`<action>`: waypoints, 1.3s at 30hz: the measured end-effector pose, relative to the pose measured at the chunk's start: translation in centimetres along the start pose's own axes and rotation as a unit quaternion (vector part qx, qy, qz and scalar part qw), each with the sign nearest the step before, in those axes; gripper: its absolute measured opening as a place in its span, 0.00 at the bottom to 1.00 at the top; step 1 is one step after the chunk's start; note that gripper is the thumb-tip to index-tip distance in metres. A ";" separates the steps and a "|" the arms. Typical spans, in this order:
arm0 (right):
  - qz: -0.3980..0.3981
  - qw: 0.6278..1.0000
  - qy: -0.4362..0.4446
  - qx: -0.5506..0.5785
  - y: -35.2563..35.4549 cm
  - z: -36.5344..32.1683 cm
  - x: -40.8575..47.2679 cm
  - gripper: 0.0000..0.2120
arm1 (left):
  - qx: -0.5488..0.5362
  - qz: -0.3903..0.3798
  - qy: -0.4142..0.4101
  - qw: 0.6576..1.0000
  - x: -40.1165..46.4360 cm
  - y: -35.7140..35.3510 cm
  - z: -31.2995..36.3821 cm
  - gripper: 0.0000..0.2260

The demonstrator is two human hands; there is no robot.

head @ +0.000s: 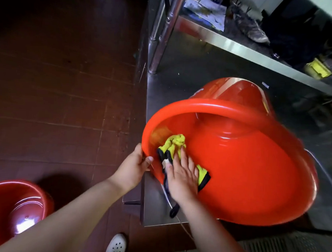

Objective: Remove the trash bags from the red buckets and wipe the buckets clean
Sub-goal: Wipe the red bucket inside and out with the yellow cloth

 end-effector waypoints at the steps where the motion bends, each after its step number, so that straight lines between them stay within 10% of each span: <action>1: 0.004 1.000 -0.014 0.005 0.0 0.9 1.2 0.40 | 0.038 0.007 -0.023 0.999 0.1 0.5 0.6 0.06; 7: -0.009 0.998 -0.058 -0.012 2.1 7.2 9.0 0.25 | 0.213 0.053 -0.114 0.969 0.2 3.6 4.5 0.08; 23: 0.053 0.994 -0.012 0.089 -1.3 -1.3 -0.8 0.41 | 0.010 -0.013 -0.030 0.999 -0.9 0.1 -1.8 0.08; 39: 0.006 0.999 -0.022 0.024 1.6 7.0 9.3 0.24 | 0.103 0.037 -0.132 0.985 1.0 3.1 4.0 0.03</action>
Point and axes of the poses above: each hand's wrist, its own x-axis towards the middle knuckle, its own y-axis out of the back of the hand, z = x × y, the point moved 3 cm from there along x, towards the middle knuckle, and after that the axes turned 9 degrees about y, right-handed, at the moved point
